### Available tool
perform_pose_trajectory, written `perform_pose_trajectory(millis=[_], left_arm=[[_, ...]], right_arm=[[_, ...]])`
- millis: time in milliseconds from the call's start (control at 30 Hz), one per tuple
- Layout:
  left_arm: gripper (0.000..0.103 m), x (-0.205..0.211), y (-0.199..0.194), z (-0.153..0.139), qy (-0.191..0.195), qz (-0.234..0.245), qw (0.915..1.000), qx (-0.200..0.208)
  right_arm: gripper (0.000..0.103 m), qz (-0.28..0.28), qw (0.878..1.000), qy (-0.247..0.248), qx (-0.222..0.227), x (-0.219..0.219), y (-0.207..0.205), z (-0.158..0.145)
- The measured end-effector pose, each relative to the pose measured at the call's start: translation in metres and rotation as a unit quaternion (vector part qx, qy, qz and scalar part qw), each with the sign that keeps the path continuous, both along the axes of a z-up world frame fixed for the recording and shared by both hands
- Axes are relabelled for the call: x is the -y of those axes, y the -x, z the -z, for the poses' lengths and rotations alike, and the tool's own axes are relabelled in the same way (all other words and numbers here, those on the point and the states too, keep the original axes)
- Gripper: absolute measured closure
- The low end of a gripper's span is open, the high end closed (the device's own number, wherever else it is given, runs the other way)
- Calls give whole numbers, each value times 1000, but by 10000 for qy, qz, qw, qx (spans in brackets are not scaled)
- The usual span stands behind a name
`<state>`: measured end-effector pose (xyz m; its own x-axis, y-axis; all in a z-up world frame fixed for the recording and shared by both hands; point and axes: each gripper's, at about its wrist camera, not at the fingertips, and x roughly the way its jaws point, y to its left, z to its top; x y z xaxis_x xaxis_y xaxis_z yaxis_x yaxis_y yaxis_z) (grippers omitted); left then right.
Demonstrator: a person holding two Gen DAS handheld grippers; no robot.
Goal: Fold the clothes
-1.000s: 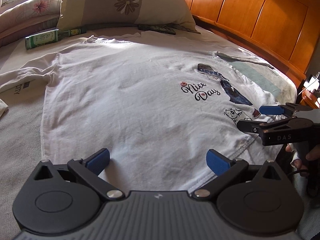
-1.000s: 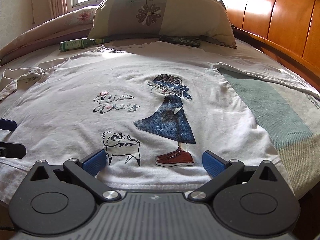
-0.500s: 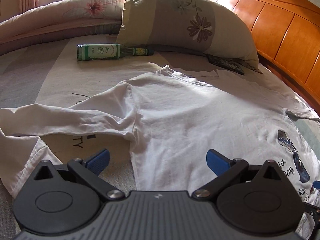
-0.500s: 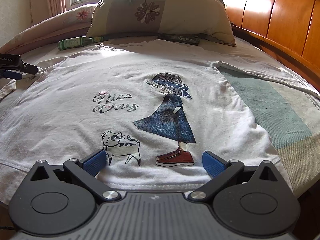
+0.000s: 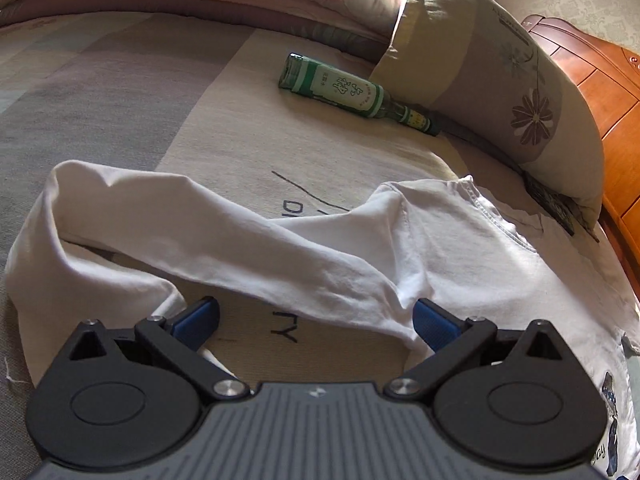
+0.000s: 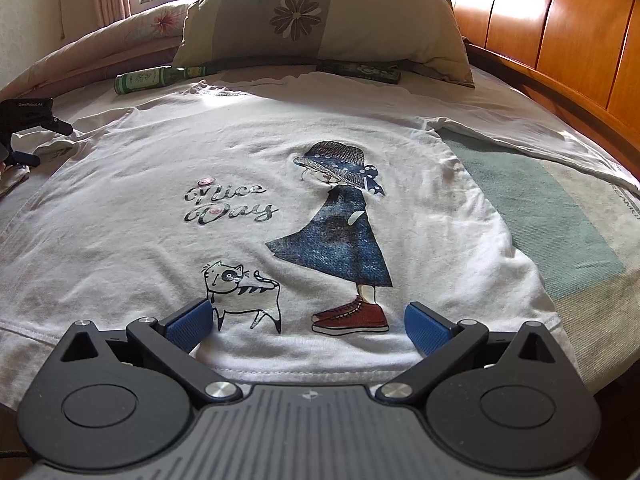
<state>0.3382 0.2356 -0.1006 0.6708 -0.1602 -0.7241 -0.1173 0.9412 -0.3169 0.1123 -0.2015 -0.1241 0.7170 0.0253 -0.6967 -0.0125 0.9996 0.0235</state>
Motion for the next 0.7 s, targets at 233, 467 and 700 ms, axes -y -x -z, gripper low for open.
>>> perform_pose_trajectory(millis=[233, 467, 700], left_arm=[[1, -43, 25, -6, -626, -421, 9970, -149], [1, -101, 45, -3, -910, -955, 9906, -367], [1, -130, 60, -8, -1146, -1293, 9841, -419]], right_arm=[[0, 0, 10000, 0, 20, -1, 0, 0], [0, -7, 10000, -6, 35, 0, 1, 1], [0, -8, 10000, -8, 41, 0, 1, 1]])
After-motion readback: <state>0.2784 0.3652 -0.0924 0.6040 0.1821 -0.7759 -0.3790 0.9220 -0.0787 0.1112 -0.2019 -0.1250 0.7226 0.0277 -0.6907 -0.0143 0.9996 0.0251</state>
